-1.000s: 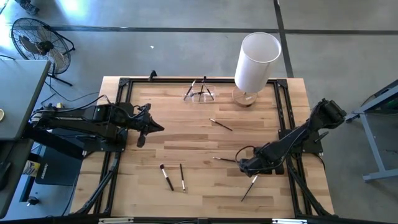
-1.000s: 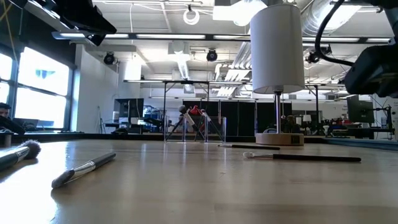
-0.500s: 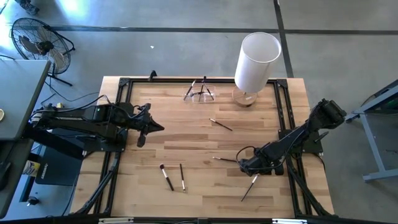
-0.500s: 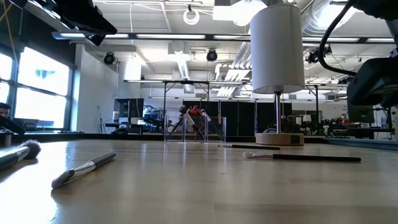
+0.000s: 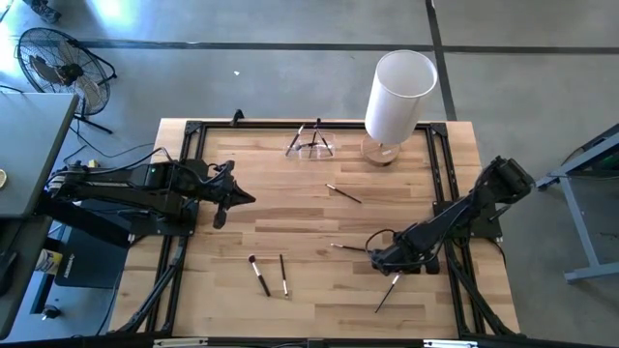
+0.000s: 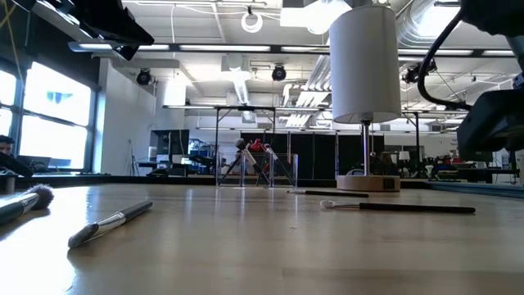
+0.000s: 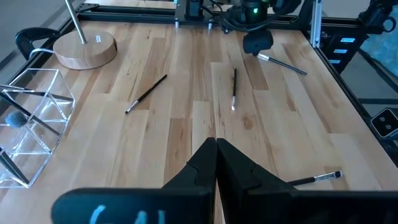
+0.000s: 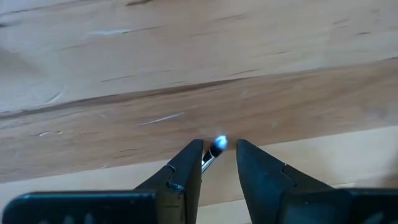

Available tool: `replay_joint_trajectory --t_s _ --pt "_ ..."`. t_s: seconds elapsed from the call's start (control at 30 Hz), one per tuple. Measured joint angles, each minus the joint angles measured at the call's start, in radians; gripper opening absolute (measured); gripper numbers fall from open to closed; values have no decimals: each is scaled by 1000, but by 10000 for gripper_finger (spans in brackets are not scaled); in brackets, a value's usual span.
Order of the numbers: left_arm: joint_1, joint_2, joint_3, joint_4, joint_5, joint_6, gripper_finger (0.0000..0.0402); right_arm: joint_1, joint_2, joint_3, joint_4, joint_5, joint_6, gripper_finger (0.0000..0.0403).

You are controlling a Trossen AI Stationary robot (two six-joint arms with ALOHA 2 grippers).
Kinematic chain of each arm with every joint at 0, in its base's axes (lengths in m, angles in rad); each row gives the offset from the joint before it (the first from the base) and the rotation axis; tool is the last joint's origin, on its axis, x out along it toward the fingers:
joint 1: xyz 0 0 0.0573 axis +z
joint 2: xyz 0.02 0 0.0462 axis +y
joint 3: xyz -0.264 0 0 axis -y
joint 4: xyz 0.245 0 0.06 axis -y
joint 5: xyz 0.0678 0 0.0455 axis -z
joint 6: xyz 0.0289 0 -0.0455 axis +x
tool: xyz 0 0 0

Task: Put items in baskets/containers
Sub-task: Put the black eyeshadow brush into the transparent organizer

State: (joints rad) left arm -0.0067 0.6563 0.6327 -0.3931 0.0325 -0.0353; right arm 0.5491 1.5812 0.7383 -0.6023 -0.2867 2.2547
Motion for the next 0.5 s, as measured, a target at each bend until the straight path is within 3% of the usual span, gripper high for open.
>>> replay_joint_trajectory --t_s 0.23,0.5 --pt "0 0 0 -2 3 0 0 0 47 3 13 -9 -1 84" --pt "0 0 0 -3 3 0 0 2 44 5 21 48 -52 7"
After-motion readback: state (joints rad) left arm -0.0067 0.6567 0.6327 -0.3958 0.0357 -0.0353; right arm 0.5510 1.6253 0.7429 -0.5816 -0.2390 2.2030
